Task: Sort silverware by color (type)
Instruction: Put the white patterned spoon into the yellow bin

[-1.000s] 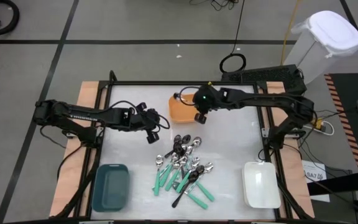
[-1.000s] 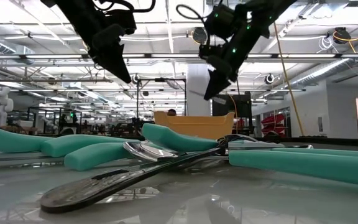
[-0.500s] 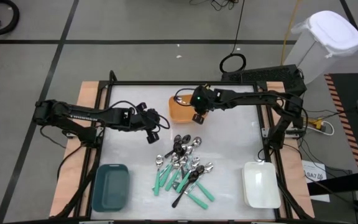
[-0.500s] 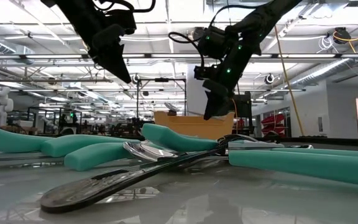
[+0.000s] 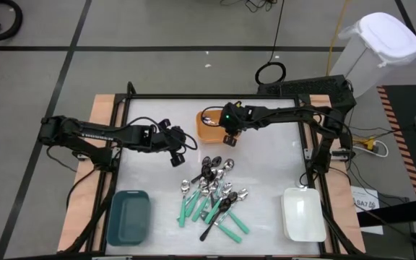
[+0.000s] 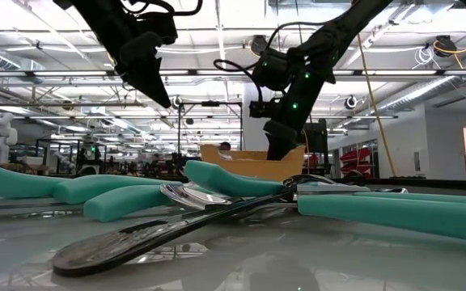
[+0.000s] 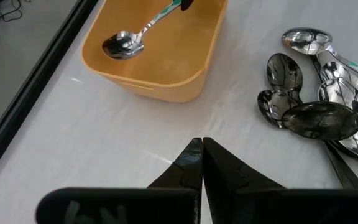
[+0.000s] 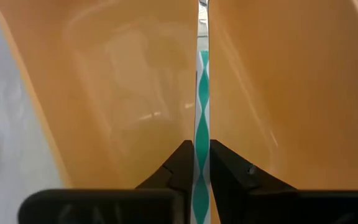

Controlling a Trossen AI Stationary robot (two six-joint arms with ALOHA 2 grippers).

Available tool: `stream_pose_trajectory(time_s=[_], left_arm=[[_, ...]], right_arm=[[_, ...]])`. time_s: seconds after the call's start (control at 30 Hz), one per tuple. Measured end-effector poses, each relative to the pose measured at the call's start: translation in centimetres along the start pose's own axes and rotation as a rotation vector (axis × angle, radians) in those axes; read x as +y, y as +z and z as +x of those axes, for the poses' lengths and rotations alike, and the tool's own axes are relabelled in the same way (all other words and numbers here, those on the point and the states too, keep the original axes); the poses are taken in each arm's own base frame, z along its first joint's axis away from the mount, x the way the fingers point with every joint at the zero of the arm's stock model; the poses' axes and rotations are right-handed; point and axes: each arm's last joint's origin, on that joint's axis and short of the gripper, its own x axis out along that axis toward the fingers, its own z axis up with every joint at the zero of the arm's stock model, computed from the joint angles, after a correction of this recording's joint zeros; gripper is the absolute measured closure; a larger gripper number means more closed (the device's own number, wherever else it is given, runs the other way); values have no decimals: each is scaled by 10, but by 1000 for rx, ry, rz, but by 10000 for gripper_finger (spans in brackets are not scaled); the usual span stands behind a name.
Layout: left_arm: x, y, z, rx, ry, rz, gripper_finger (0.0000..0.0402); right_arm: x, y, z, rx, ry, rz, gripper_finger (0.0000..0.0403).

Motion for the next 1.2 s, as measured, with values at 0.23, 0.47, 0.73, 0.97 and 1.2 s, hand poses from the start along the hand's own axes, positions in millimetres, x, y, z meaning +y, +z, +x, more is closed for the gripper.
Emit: stream_pose_trajectory(time_s=[0.23, 0.47, 0.73, 0.97, 1.2], left_arm=[[0, 0, 0, -1, 1, 8, 387], [0, 0, 0, -1, 1, 9, 387], [0, 0, 0, -1, 1, 9, 387], [0, 0, 0, -2, 0, 9, 387], [0, 0, 0, -2, 0, 9, 387]], right_arm=[[0, 0, 0, 2, 0, -2, 356], [0, 0, 0, 1, 0, -4, 356], [1, 0, 0, 1, 1, -5, 355], [1, 0, 0, -1, -1, -6, 355], [1, 2, 0, -20, -4, -4, 355]])
